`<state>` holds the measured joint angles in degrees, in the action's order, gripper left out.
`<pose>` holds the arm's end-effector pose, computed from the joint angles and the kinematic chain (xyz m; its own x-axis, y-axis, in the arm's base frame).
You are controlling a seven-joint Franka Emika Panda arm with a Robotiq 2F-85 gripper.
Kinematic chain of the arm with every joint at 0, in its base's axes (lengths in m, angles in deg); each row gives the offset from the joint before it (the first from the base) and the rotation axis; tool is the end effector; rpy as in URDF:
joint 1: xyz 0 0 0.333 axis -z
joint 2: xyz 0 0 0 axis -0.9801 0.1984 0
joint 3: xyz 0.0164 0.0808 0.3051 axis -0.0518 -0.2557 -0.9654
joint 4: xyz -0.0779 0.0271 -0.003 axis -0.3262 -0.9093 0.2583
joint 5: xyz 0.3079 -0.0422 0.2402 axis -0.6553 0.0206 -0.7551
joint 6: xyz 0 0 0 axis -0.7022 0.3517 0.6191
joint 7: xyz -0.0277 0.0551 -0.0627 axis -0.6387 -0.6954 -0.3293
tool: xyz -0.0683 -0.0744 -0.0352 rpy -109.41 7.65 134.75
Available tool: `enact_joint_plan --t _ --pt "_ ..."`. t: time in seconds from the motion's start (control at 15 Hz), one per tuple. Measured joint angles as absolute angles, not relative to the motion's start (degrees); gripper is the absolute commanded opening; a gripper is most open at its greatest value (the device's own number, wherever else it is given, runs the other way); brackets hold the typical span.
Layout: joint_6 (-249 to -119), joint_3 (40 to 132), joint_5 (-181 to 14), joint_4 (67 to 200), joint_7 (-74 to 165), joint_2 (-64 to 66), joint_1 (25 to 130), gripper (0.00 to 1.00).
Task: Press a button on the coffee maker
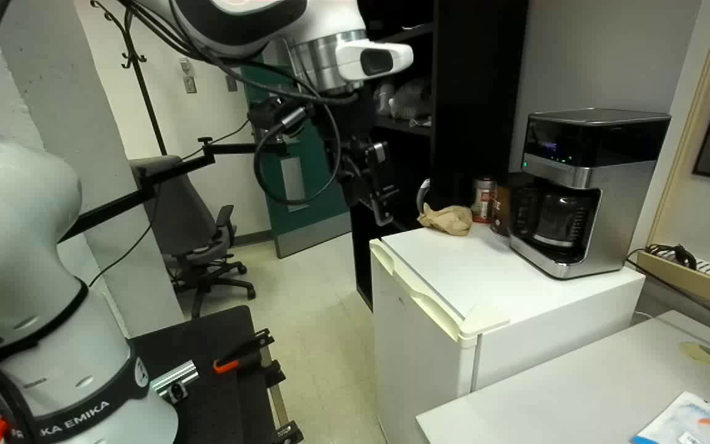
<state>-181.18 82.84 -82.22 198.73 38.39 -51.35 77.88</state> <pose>0.3552 -0.0022 0.4151 0.9810 0.0868 0.1735 0.0783 -0.9954 0.0556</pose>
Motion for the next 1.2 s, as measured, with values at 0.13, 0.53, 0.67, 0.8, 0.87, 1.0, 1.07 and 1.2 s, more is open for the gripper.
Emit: enact_joint_plan --t 0.13,0.53,0.67,0.8,0.87,1.0,1.07,1.2 --pt "-181.2 82.8 -82.2 198.7 38.4 -51.4 77.9 1.00" --pt "-181.2 82.8 -82.2 198.7 38.4 -51.3 77.9 1.00" --pt "-181.2 82.8 -82.2 198.6 38.3 -50.9 77.8 1.00" --pt "-181.3 82.4 -81.3 197.9 38.1 -49.8 77.6 1.00" --pt "-181.6 82.0 -80.8 197.4 37.9 -48.9 77.6 1.00" --pt "-183.1 80.9 -79.0 195.9 37.5 -46.5 77.5 1.00" --pt "-183.9 80.3 -78.0 194.9 37.4 -45.0 77.5 1.00" --pt "-185.9 79.0 -75.4 192.4 37.4 -41.4 77.5 1.00"
